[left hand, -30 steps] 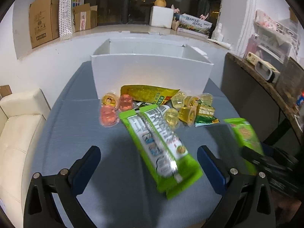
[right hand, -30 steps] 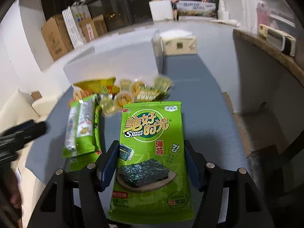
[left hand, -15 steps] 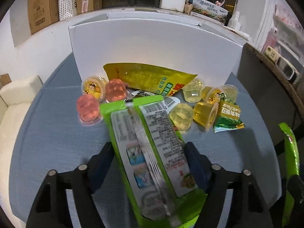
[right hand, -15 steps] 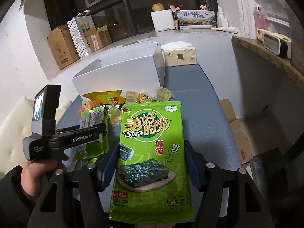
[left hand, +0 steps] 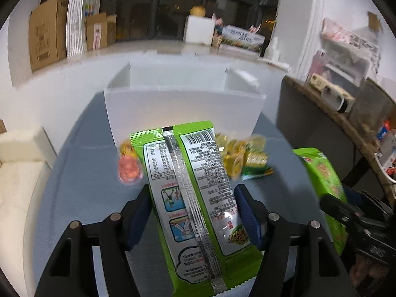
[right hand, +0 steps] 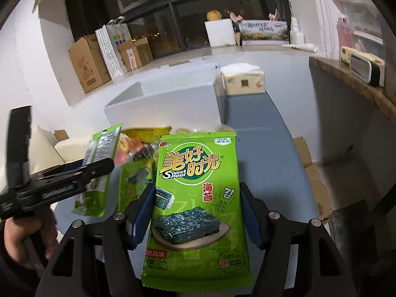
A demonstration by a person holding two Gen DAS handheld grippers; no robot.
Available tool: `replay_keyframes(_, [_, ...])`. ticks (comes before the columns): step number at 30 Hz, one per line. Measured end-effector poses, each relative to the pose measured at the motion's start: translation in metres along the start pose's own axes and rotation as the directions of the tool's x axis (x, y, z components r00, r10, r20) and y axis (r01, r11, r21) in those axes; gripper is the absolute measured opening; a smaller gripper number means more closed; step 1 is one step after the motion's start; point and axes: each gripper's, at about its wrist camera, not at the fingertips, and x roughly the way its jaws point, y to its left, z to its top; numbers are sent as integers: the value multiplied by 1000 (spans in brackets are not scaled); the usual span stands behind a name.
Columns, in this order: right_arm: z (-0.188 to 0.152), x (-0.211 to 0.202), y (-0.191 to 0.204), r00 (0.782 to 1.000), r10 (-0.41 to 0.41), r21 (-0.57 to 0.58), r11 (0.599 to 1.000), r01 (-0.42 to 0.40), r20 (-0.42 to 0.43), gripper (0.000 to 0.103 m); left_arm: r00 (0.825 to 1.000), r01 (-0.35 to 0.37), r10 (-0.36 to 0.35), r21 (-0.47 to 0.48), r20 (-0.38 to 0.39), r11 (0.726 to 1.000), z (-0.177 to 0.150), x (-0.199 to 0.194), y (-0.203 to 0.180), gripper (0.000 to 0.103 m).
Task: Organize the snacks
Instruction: 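Lower both held green packets into the white box and release them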
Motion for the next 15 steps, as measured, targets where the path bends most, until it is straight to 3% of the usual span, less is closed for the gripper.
replay_keyframes(8, [77,9,27,996,34,-59,998,-29,88,69,996,20,-21,10,91,1000,63,-15,16,71])
replay_keyframes(12, [128,31,37,991,55,-65,997,-47,120,69,993,14,-16,16,117,1000,112,2,27,71])
replay_keyframes(15, [162,60,37,992,58,-31,998,-55,110,69,989,-40,32,51,143,998,145,27,33,71])
